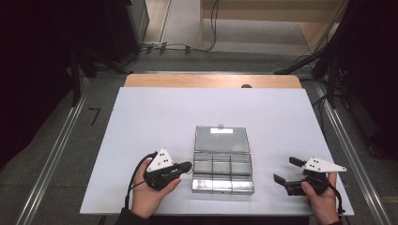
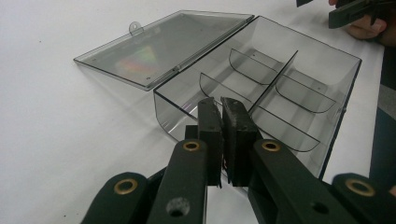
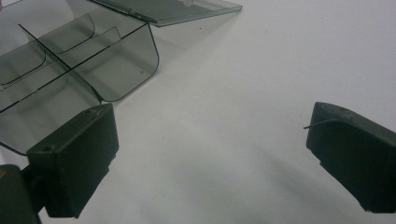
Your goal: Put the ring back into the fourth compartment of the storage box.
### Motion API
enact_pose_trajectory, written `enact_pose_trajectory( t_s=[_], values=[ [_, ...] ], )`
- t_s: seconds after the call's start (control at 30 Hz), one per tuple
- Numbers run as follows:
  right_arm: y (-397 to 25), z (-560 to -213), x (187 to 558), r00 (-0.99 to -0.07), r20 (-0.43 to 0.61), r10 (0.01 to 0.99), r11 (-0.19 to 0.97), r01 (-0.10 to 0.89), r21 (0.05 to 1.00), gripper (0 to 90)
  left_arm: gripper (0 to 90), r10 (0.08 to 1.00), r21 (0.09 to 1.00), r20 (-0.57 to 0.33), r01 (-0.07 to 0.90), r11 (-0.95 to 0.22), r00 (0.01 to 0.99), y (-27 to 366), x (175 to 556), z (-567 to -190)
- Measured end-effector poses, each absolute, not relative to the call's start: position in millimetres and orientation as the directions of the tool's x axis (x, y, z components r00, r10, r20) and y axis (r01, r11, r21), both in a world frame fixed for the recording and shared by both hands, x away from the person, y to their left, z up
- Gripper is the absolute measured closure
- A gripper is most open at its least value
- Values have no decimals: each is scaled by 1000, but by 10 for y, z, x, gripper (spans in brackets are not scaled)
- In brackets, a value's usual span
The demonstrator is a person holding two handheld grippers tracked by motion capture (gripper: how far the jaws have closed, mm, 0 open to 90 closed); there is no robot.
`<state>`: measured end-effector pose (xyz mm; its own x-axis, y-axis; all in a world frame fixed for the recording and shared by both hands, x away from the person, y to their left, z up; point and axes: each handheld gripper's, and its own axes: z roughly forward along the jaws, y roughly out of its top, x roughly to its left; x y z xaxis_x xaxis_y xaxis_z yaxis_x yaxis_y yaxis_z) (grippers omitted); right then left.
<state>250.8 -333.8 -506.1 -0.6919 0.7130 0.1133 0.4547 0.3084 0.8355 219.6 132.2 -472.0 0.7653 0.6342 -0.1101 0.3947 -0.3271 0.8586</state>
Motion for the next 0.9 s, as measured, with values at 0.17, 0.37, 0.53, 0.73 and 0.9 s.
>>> enact_pose_trajectory(
  t_s=[0.17, 0.37, 0.53, 0.73, 0.9],
  values=[
    [-3337, -5061, 2509, -692, 113, 713, 309, 455, 835, 10, 866, 629, 863, -108, 387, -325, 770, 1302, 2181, -4702],
    [-3337, -5062, 2509, -691, 114, 714, 309, 456, 834, 10, 866, 624, 866, -110, 383, -321, 773, 1285, 2170, -4691],
    [-3337, -5061, 2510, -691, 115, 713, 308, 457, 834, 10, 867, 617, 869, -108, 375, -322, 780, 1270, 2159, -4673],
    [-3336, -5063, 2512, -693, 112, 713, 310, 454, 835, 10, 866, 608, 871, -111, 372, -321, 786, 1232, 2151, -4680],
    [-3336, -5063, 2513, -693, 112, 712, 311, 454, 835, 10, 866, 600, 870, -111, 369, -327, 793, 1202, 2142, -4684]
  ],
)
